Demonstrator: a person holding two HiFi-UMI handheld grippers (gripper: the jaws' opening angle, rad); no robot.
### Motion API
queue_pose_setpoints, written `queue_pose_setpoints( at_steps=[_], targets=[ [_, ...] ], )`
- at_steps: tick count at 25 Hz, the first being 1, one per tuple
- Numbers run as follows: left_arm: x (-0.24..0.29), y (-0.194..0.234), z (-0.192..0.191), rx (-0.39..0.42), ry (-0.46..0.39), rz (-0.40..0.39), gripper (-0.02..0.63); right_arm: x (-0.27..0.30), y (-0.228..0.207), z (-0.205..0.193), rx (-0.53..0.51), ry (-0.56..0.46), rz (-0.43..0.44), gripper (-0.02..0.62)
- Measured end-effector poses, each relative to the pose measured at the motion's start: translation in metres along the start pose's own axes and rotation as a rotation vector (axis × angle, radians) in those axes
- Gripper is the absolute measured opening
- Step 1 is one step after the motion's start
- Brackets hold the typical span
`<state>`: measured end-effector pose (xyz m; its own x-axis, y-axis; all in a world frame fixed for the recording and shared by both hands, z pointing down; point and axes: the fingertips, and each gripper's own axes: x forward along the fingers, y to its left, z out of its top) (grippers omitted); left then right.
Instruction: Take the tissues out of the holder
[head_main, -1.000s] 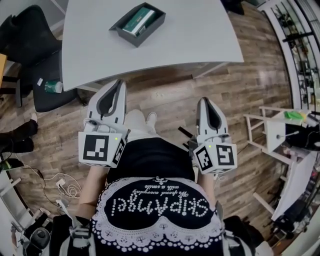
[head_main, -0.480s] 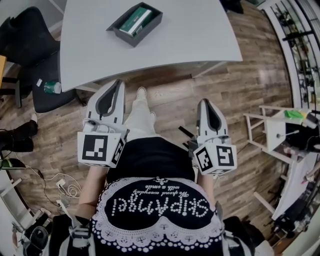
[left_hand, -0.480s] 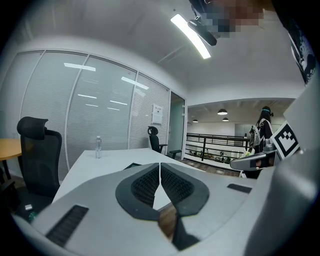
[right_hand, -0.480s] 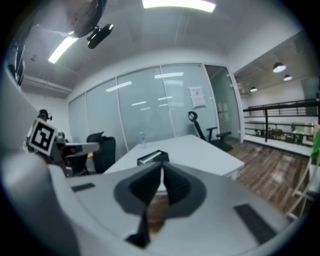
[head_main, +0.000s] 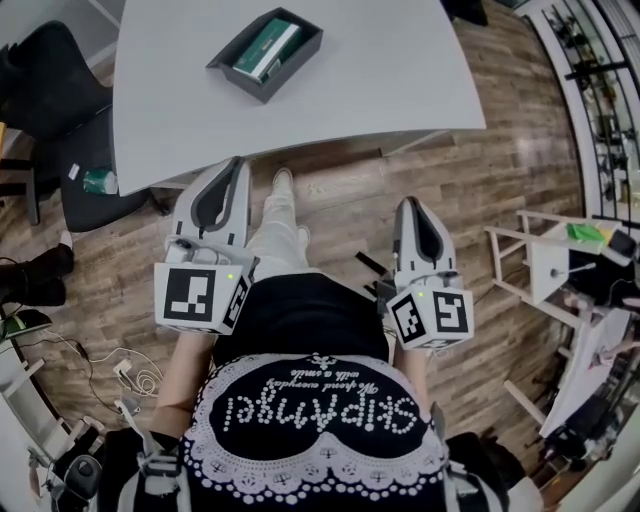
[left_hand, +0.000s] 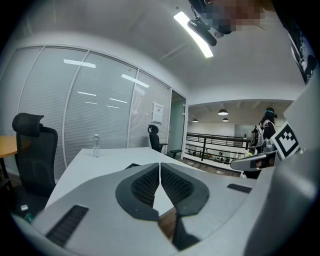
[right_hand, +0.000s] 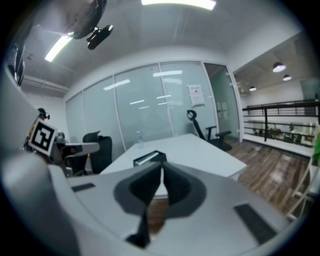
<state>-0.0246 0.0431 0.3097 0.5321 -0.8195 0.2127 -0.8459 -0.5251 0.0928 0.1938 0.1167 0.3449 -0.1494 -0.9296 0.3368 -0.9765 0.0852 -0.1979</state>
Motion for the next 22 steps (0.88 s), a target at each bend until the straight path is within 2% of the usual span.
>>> queue_pose_setpoints(
  at_steps=[7,12,17,22],
  targets=[
    [0.043,0.034,0.005,-0.022,0.013,0.02,0.032,0.054,0.001,0.02,-0.013,0.021,0.018,0.035],
    [0.082,0.059,0.025,-0.021,-0.002,0.017,0.032,0.101,0.002,0.048,-0.032,0.017,0.032,0.035],
    [0.115,0.088,0.042,-0.021,-0.003,0.019,0.031,0.144,0.004,0.071,-0.035,0.003,0.024,0.035],
    [0.143,0.12,0.042,-0.025,0.011,0.018,0.031,0.179,0.011,0.079,-0.035,0.018,0.016,0.035]
  ],
)
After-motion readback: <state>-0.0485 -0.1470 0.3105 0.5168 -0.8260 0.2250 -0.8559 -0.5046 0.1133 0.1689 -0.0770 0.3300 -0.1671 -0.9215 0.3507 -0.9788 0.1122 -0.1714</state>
